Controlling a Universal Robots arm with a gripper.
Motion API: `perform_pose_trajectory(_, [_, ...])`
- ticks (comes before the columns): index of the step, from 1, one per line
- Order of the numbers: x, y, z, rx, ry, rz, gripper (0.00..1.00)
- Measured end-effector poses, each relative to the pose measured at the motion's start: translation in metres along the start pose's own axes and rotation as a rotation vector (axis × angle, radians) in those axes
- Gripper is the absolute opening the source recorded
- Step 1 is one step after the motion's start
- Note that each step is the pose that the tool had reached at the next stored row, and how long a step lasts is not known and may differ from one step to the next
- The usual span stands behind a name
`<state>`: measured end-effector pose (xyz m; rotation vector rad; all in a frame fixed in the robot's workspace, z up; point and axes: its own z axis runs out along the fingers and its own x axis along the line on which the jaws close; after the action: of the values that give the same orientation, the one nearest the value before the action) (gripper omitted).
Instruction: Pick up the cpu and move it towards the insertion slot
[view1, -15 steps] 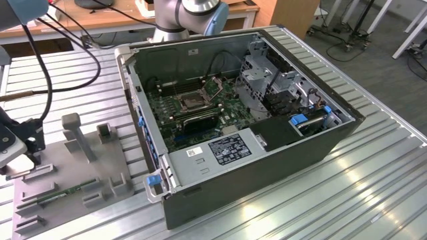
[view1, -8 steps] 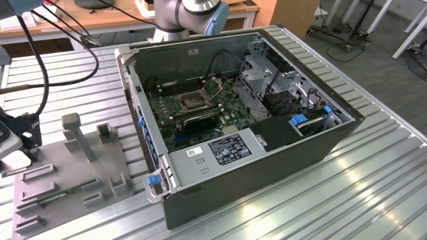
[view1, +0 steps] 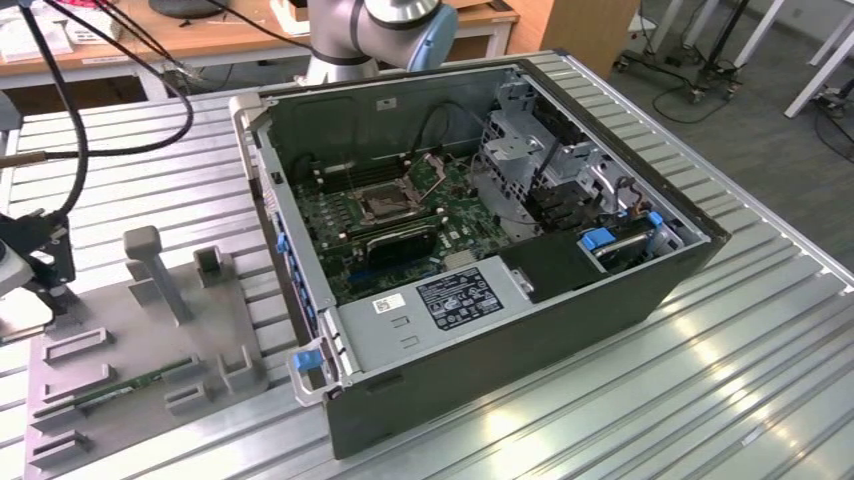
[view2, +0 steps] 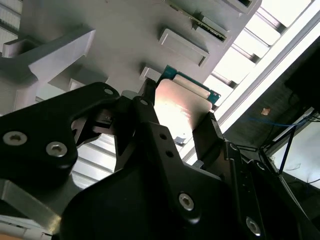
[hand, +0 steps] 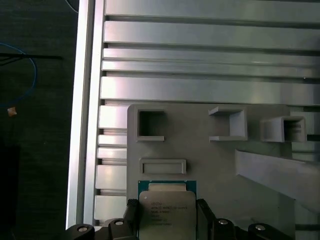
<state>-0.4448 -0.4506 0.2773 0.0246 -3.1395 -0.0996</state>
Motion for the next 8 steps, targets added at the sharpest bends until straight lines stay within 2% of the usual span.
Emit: perform_pose_trajectory(8, [0.0000, 0.0009, -0.0145, 0.0001, 0.0001, 0.000, 0.54])
